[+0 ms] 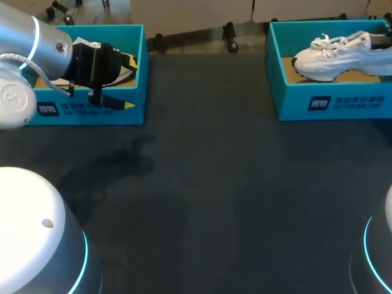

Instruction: Take the shoe out of the shoebox, open the shoe tongue, remove and reinsert the insole, then place the shoe into the shoebox

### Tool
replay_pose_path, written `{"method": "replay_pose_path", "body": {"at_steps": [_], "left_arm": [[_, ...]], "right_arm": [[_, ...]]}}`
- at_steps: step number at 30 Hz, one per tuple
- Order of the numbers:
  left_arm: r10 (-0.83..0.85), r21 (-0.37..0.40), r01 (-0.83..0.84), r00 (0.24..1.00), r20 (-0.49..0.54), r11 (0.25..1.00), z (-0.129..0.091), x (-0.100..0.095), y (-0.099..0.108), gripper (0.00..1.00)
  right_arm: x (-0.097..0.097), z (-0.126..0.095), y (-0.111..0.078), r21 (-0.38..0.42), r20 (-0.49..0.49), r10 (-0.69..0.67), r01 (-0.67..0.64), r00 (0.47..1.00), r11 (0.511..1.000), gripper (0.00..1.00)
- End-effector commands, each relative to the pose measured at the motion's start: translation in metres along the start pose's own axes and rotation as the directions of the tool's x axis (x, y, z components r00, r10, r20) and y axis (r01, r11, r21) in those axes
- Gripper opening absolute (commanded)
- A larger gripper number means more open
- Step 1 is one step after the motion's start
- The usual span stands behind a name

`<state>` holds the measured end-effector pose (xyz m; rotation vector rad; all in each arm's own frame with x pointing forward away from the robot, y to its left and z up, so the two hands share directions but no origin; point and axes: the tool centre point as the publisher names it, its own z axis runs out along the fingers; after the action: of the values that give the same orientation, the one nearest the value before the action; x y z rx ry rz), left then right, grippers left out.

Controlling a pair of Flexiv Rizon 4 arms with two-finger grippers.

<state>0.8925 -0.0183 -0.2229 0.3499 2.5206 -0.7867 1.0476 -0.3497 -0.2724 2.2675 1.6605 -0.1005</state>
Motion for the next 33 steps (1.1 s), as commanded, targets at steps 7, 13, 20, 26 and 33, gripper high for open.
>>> {"method": "replay_pose_path", "body": {"at_steps": [7,13,20,26,33], "left_arm": [[0.000,-0.006,0.000,1.000,-0.002,1.000,0.001,-0.001,-0.001,1.00],[0.000,-0.006,0.000,1.000,-0.002,1.000,0.001,-0.001,-0.001,1.00],[0.000,-0.006,0.000,1.000,-0.002,1.000,0.001,-0.001,-0.001,1.00],[0.000,-0.006,0.000,1.000,-0.002,1.000,0.001,-0.001,-0.001,1.00],[0.000,-0.006,0.000,1.000,-0.002,1.000,0.001,-0.001,-0.001,1.00]], "right_arm": [[0.000,0.000,0.002,0.002,-0.002,0.000,0.000,1.000,1.000,0.00],[0.003,0.031,-0.003,0.030,-0.022,0.030,-0.030,0.999,0.999,0.00],[0.003,0.030,-0.004,0.033,-0.025,0.030,-0.029,0.999,0.999,0.00],[0.003,0.029,-0.004,0.032,-0.020,0.027,-0.026,0.999,0.999,0.00],[0.003,0.032,-0.011,0.040,-0.017,0.012,-0.011,1.000,0.999,0.00]]}}
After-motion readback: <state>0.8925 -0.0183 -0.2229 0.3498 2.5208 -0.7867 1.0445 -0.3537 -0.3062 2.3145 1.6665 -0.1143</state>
